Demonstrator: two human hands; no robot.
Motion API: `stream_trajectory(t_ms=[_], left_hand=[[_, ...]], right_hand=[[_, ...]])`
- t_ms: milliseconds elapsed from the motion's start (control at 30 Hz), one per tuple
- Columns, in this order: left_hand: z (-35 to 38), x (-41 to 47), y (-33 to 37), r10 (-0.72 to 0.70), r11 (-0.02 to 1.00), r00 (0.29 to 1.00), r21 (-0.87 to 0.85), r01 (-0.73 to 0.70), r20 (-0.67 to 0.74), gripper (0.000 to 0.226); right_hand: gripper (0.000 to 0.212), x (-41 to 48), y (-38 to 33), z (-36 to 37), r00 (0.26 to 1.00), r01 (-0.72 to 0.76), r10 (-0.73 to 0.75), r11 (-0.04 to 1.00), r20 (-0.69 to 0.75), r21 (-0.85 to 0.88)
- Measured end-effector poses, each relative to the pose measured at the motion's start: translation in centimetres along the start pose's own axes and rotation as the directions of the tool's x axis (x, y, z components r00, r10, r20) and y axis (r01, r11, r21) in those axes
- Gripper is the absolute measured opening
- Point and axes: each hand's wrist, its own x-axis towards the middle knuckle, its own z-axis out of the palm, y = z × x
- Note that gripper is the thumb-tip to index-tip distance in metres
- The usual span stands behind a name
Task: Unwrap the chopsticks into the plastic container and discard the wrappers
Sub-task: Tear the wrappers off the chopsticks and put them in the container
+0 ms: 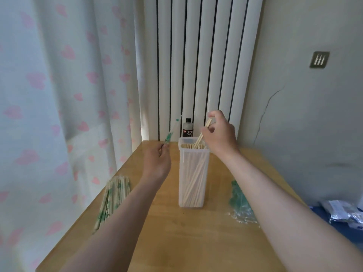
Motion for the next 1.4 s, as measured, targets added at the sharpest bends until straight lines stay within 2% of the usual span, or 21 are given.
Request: stream_trajectory(t_ms=[33,167,200,400,467,567,667,767,800,867,967,1067,1233,1300,1400], left_hand=[[-0.1,-0.2,-0.1,0.011,1.000,1.000,0.011,-0.011,0.000,0.026],[-0.5,-0.3,-1.1,0.006,1.000,1.000,0.007,-0.006,-0.003,0.024],[-0.6,-0.3,-1.5,0.003,1.000,1.000,0.001,-0.003,-0.001,0.024],[-0.6,-0.5,-2.3,-0.004,1.000,1.000,-0.011,0.005,0.022,0.028],[-0.4,-0.6,-2.3,0.014,1.000,1.000,-0.020,-0.013,0.025,0.030],[-0.2,-0.8,-2.3,0.015,0.999,0.999,-0.035,-0.013,0.044,0.021],[0.2,-1.4,-1.8,-0.004,0.996,0.995,-0.092,0.014,0.104,0.023],[1.0,-2.2,-0.8,0.028,0.993,0.985,-0.120,-0.007,0.170,0.025],[1.6,-2.4,-0.6,0.032,0.993,0.979,-0.115,-0.008,0.201,0.024],[2.9,-2.7,-0.4,0.032,0.995,0.961,-0.104,-0.004,0.274,0.024],[5.4,-3.6,0.1,0.028,0.997,0.919,-0.080,0.004,0.393,0.025],[8.5,-4.8,0.6,0.021,0.999,0.875,-0.053,0.005,0.484,0.024],[13.3,-5.8,0.1,-0.036,0.992,0.840,0.122,-0.036,0.541,0.024],[15.1,-5.6,-0.1,-0.068,0.984,0.840,0.175,-0.033,0.538,0.023],[18.0,-4.7,-0.2,-0.140,0.969,0.850,0.245,0.013,0.508,0.014]], right_hand=[[0.026,-0.3,0.0,0.5,0.999,0.023,-0.022,0.999,0.036,-0.041],[0.007,-1.0,0.6,2.2,0.980,0.082,-0.049,0.982,0.192,-0.170],[0.009,-0.9,0.7,2.5,0.971,0.089,-0.041,0.976,0.236,-0.197],[0.042,-0.5,0.3,3.0,0.871,0.140,0.055,0.925,0.488,-0.354],[0.049,-1.0,-0.2,2.8,0.857,0.185,0.055,0.895,0.513,-0.405],[0.055,-1.1,-0.2,2.8,0.845,0.215,0.028,0.897,0.534,-0.387],[0.050,-1.0,0.9,2.5,0.899,0.144,-0.039,0.967,0.436,-0.210],[0.031,-1.3,1.6,1.3,0.980,0.136,-0.133,0.991,0.149,-0.008],[0.027,-1.5,1.8,0.8,0.986,0.147,-0.149,0.989,0.072,0.031],[0.028,-2.1,2.4,-0.3,0.988,0.152,-0.153,0.987,0.016,0.056],[0.026,-2.5,4.1,-1.9,0.999,0.029,-0.032,0.998,0.041,0.064],[0.022,-2.5,6.2,-4.4,0.993,-0.111,0.115,0.982,-0.020,0.153],[0.036,-3.3,12.4,-8.2,0.921,-0.337,0.375,0.903,-0.108,0.265],[0.042,-4.3,15.9,-9.2,0.878,-0.415,0.452,0.883,-0.159,0.220],[0.030,-7.2,21.4,-10.5,0.823,-0.547,0.541,0.837,-0.175,0.012]])
